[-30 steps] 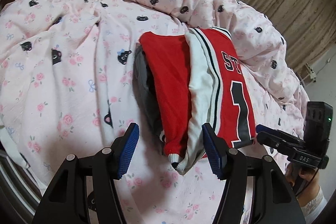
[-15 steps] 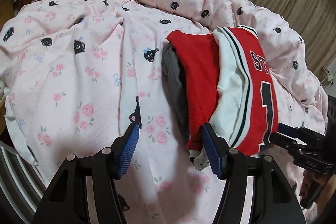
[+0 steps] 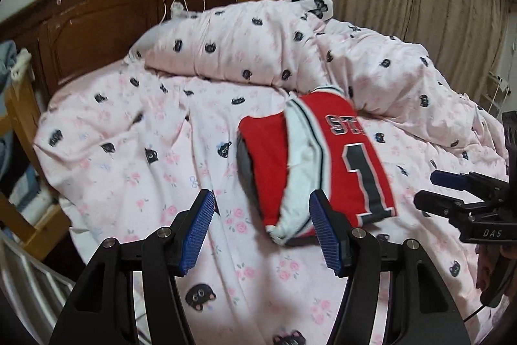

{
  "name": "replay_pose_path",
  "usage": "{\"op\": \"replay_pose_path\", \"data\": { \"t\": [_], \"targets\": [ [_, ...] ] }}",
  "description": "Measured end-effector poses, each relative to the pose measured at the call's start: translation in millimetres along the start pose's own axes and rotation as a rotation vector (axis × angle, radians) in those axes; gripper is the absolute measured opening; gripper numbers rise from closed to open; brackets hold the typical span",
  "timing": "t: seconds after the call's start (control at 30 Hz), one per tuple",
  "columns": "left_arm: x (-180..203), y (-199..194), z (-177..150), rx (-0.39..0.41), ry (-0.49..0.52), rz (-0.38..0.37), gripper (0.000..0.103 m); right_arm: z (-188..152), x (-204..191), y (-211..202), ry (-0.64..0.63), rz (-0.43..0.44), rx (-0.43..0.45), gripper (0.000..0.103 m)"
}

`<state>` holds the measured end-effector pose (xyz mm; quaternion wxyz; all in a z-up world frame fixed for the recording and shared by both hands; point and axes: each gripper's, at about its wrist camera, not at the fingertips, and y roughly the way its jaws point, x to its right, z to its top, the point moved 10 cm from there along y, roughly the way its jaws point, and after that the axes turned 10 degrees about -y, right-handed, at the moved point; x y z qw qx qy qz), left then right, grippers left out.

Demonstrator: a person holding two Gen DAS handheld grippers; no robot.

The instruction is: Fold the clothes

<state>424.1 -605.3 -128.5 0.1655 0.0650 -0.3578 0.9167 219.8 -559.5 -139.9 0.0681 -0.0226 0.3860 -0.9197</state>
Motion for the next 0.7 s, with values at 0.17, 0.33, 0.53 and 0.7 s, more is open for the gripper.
{"op": "replay_pose_path", "data": {
  "t": [0.17,0.33,0.53,0.7],
  "targets": [
    [13,-28,-2,0.011,0.01,0.034,0.057,1,-17,-26,0.007,0.013,0.04,0.085],
    [22,-51,-8,0.028,0.021,0.061,0.073,2,-32,-60,-0.034,-0.035,0.101,0.098],
    [30,-75,-11,0.051,0.024,0.08,0.086,-3,-44,-88,-0.07,-0.063,0.119,0.102],
    [34,-85,-11,0.063,0.044,0.096,0.086,-9,-47,-102,-0.058,-0.062,0.123,0.102]
  ]
}}
